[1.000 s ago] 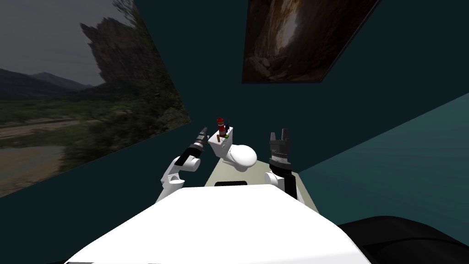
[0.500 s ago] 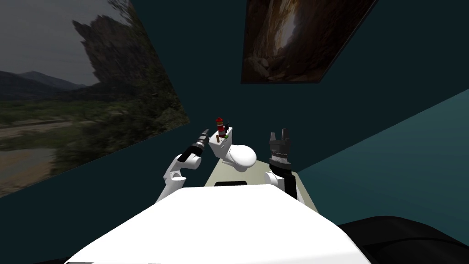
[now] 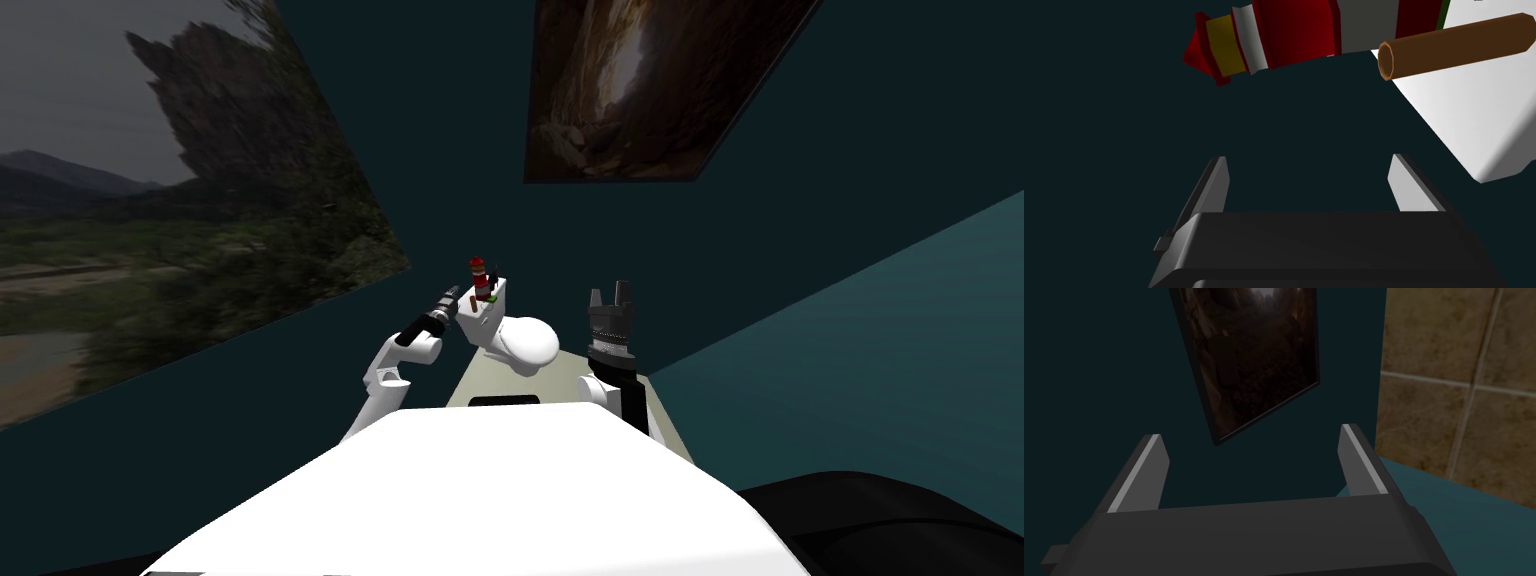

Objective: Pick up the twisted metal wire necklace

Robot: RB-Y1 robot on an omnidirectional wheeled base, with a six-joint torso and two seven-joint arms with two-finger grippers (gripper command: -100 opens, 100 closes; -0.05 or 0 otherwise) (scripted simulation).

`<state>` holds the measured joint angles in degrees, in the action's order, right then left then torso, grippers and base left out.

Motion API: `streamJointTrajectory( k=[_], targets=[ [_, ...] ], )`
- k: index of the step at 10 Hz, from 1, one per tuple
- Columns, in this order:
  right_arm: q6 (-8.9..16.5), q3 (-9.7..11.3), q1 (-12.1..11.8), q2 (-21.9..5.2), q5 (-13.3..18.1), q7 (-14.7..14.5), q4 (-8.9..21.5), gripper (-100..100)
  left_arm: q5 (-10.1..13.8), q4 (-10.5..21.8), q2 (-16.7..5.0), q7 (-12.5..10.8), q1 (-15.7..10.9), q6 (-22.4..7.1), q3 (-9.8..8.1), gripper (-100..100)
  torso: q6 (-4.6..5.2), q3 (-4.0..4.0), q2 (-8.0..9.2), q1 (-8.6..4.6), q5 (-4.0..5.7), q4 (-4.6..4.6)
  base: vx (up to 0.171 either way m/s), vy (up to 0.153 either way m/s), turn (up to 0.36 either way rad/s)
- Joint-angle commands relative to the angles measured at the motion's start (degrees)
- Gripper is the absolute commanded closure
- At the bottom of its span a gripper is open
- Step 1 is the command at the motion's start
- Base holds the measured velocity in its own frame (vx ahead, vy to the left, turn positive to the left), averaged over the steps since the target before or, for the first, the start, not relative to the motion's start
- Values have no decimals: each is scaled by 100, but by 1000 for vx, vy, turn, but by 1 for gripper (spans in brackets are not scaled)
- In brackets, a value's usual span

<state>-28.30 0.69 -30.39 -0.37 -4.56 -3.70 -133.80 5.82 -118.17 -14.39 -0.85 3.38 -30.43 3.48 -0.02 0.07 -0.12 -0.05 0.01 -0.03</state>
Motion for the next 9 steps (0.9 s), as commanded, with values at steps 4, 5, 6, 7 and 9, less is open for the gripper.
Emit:
streamJointTrajectory(
  k=[4,5,6,7,9],
  targets=[
    [0,0,0,0,0,0,0,0,-1,208,31,44,-226,-804,-37,-100,0,4,-7,-4,1,-1,41,-20,-18],
    [0,0,0,0,0,0,0,0,-1,208,31,44,-226,-838,-37,-100,0,4,-7,-3,1,-2,21,-7,2],
    [0,0,0,0,0,0,0,0,-14,314,68,75,-332,-1064,-58,-100,-1,1,0,1,0,0,42,-21,-21],
    [0,0,0,0,0,0,0,0,-14,314,68,75,-332,-1190,-58,-100,0,3,-5,-3,1,-1,42,-23,-11],
    [0,0,0,0,0,0,0,0,-30,421,113,111,-432,-1534,-82,-100,0,6,-11,-7,1,-2,55,-30,-12]
  ],
)
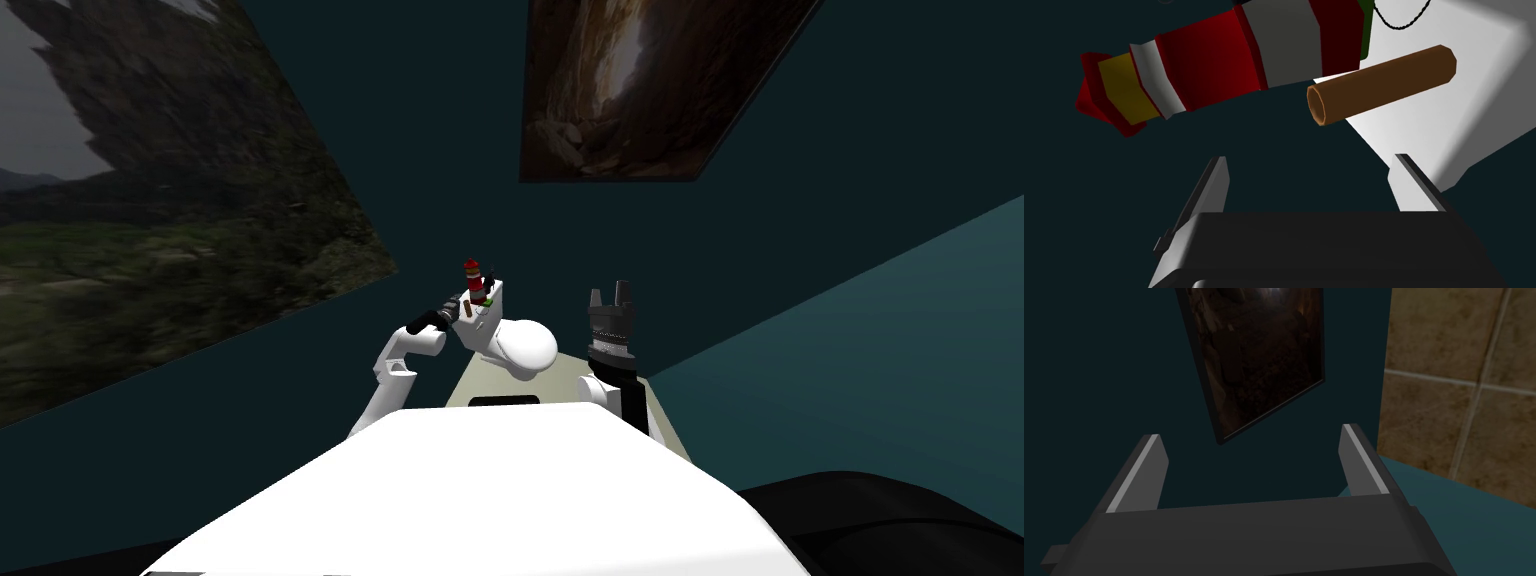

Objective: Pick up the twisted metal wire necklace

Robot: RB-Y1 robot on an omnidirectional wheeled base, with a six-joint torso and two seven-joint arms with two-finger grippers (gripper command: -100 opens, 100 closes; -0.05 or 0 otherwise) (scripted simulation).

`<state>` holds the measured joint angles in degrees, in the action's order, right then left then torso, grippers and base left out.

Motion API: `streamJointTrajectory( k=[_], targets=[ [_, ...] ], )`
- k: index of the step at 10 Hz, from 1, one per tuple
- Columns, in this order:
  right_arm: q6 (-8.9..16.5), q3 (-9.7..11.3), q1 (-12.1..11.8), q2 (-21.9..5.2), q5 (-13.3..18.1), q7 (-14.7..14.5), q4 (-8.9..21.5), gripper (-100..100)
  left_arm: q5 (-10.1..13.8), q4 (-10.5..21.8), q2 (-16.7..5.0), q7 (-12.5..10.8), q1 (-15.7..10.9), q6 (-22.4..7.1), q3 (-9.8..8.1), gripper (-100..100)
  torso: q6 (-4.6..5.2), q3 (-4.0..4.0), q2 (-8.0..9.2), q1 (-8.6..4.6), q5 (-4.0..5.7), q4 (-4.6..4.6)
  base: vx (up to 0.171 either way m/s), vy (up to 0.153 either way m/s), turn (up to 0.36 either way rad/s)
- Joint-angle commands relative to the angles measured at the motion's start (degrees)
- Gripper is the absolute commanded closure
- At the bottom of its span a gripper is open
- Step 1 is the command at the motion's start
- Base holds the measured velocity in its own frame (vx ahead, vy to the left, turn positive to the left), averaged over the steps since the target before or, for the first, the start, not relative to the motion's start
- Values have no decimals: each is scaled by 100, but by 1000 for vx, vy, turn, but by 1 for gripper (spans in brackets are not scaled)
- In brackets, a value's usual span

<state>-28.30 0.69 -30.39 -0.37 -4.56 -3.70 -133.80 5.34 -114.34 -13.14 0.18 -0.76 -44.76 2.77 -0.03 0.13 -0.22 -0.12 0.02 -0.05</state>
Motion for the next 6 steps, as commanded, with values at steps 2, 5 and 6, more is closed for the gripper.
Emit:
streamJointTrajectory(
  k=[2,5,6],
  targets=[
    [0,0,0,0,0,0,0,0,1,143,39,47,-114,-435,-37,-100,0,3,-6,-2,0,-1,64,-31,-10],
    [0,0,0,0,0,0,0,0,-36,347,153,131,-291,-954,-94,-100,0,-1,2,0,0,0,57,-37,-11],
    [0,0,0,0,0,0,0,0,-36,347,153,131,-291,-1072,-94,-100,1,3,-6,-7,1,-1,70,-34,-3]
  ],
)
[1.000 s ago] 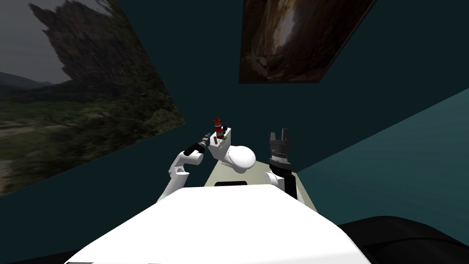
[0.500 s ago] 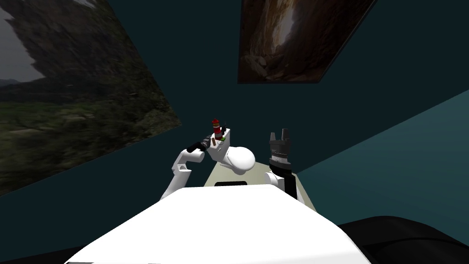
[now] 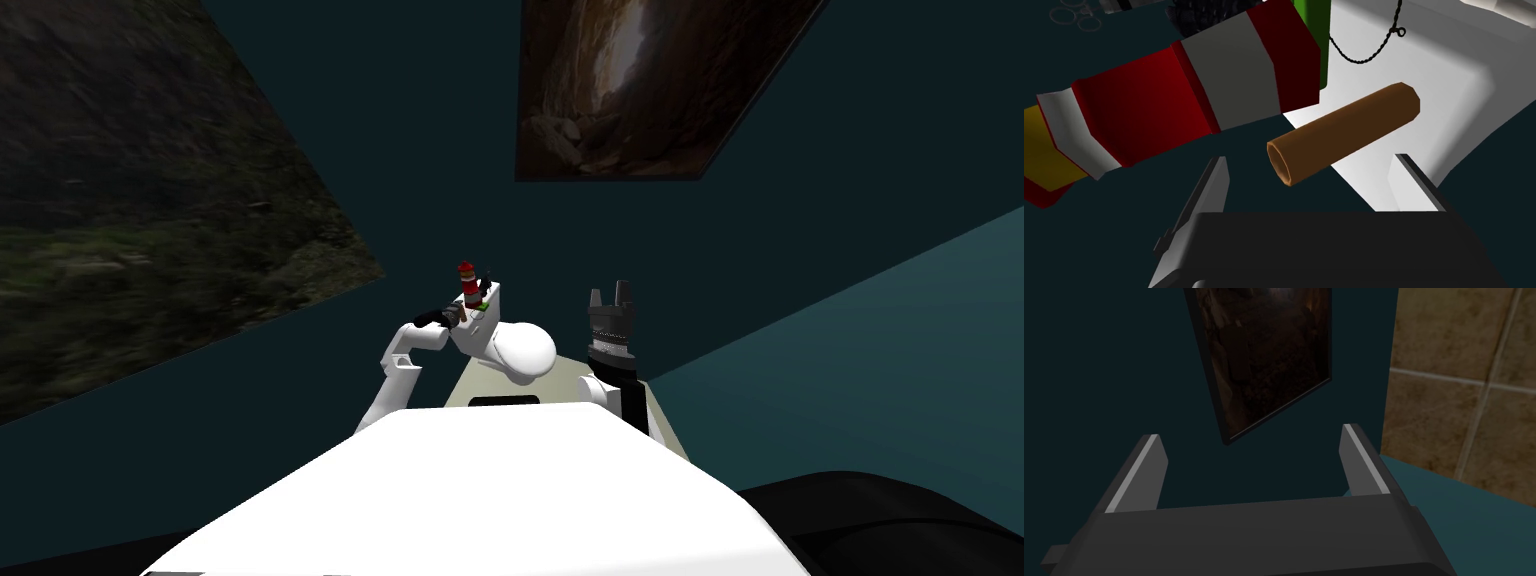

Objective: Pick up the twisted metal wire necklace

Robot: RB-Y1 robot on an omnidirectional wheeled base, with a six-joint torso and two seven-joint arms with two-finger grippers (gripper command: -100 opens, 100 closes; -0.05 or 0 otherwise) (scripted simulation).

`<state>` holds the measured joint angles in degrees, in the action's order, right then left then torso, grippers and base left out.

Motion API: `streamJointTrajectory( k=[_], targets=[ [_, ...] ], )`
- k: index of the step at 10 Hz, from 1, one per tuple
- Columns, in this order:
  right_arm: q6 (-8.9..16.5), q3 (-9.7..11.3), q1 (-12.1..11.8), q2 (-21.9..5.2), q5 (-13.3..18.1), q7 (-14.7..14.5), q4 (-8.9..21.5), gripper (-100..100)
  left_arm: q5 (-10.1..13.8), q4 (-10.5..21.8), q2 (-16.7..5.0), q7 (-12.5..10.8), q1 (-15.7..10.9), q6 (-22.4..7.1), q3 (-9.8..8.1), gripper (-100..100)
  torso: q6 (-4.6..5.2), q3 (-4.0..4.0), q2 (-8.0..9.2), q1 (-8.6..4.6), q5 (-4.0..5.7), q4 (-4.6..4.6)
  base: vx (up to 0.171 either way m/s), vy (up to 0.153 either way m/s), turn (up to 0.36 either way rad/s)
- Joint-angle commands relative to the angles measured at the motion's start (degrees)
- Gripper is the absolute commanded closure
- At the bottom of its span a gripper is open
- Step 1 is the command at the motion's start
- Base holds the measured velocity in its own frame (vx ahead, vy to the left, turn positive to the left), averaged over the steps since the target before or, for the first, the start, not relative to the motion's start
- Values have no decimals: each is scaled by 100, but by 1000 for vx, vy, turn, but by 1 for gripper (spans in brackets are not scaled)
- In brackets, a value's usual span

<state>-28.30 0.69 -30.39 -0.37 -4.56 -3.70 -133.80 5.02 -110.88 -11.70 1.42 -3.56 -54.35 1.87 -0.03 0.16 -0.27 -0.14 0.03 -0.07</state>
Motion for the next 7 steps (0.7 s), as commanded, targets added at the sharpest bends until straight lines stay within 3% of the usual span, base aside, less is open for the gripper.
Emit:
streamJointTrajectory(
  k=[1,7],
  targets=[
    [0,0,0,0,0,0,0,0,-23,99,67,50,-91,-286,-33,-100,0,0,0,0,0,0,69,-26,-11],
    [0,0,0,0,0,0,0,0,-76,372,232,172,-295,-1194,-115,-100,0,-3,6,2,-1,1,58,-30,-6]
  ],
)
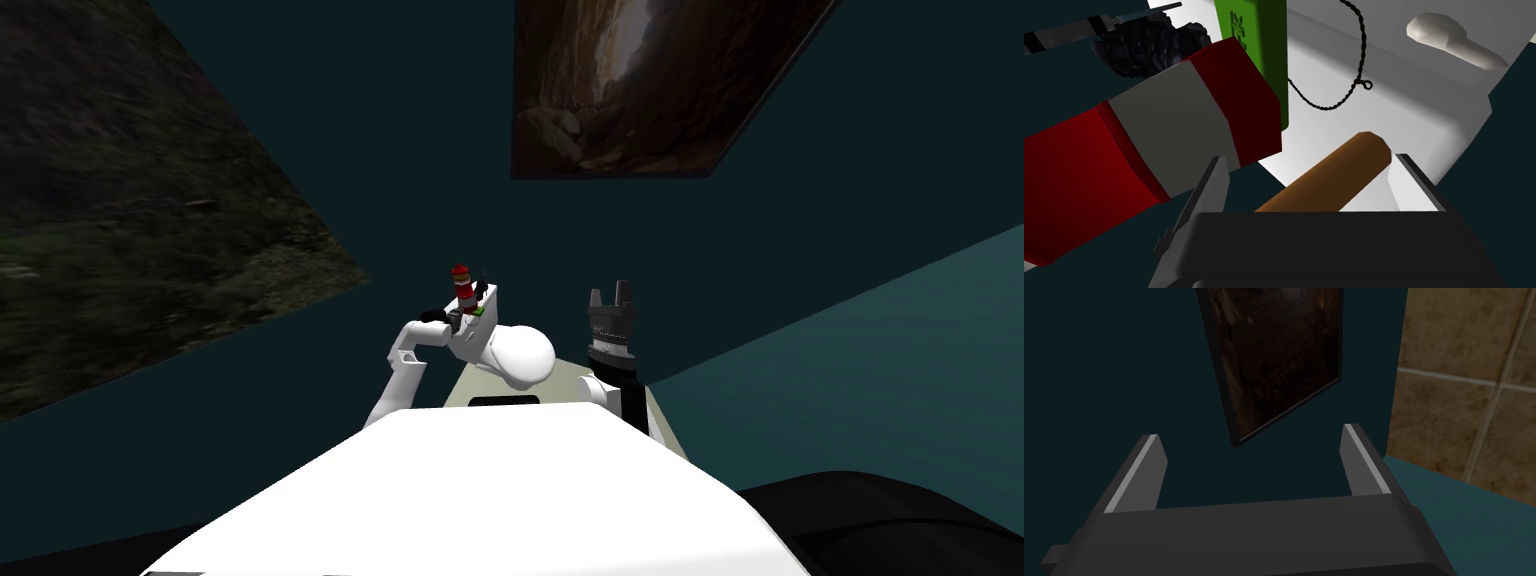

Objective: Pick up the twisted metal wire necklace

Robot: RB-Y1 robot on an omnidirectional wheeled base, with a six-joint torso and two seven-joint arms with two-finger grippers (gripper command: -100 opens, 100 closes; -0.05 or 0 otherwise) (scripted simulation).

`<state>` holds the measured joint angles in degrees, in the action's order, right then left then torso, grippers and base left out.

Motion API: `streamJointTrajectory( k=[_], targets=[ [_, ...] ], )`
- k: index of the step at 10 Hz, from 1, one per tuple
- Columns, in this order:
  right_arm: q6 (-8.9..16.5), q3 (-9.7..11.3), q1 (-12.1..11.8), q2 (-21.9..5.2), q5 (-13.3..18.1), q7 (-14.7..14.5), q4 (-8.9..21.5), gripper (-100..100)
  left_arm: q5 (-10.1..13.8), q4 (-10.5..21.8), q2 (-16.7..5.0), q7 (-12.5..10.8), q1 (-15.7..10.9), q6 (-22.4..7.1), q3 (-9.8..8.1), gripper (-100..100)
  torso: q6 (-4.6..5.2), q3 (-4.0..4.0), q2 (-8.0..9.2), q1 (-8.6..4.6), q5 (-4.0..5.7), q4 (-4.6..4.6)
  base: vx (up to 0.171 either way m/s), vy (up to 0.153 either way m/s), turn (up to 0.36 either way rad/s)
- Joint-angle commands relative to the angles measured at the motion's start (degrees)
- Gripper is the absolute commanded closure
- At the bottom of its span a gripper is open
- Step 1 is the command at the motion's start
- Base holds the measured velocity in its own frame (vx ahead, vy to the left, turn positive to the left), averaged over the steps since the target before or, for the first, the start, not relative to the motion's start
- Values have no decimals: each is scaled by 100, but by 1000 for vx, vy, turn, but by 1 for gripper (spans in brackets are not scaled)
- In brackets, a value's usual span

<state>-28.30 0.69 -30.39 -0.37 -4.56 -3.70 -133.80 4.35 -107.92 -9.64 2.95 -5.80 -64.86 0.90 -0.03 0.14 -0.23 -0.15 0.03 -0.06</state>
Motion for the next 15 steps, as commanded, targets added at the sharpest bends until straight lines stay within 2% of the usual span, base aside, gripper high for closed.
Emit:
streamJointTrajectory(
  k=[1,8,10,11,12,13,15],
  targets=[
    [0,0,0,0,0,0,0,0,-10,77,26,19,-72,-185,-18,-100,0,0,0,0,0,0,48,-35,-2],
    [0,0,0,0,0,0,0,0,-71,497,242,178,-299,-1330,-114,-100,8,14,-10,3,-13,-18,62,-33,-6],
    [0,0,0,0,0,0,0,0,-77,591,267,198,-297,-1510,-121,-100,15,31,-26,4,-26,-36,40,-27,-17],
    [0,0,0,0,0,0,0,0,-113,504,285,173,-258,-1454,-88,-100,14,32,-27,7,-26,-36,14,-10,2],
    [0,0,1,0,0,0,0,0,-111,512,285,176,-258,-1475,-89,0,14,29,-22,12,-27,-35,0,0,0],
    [0,0,1,0,0,0,0,0,-132,657,282,160,-281,-1304,-100,-100,14,26,-17,15,-28,-34,-4,1,-30],
    [0,0,1,0,0,0,0,0,-153,802,278,144,-303,-1135,-112,-100,14,23,-12,19,-28,-32,-10,5,-29]
  ],
)
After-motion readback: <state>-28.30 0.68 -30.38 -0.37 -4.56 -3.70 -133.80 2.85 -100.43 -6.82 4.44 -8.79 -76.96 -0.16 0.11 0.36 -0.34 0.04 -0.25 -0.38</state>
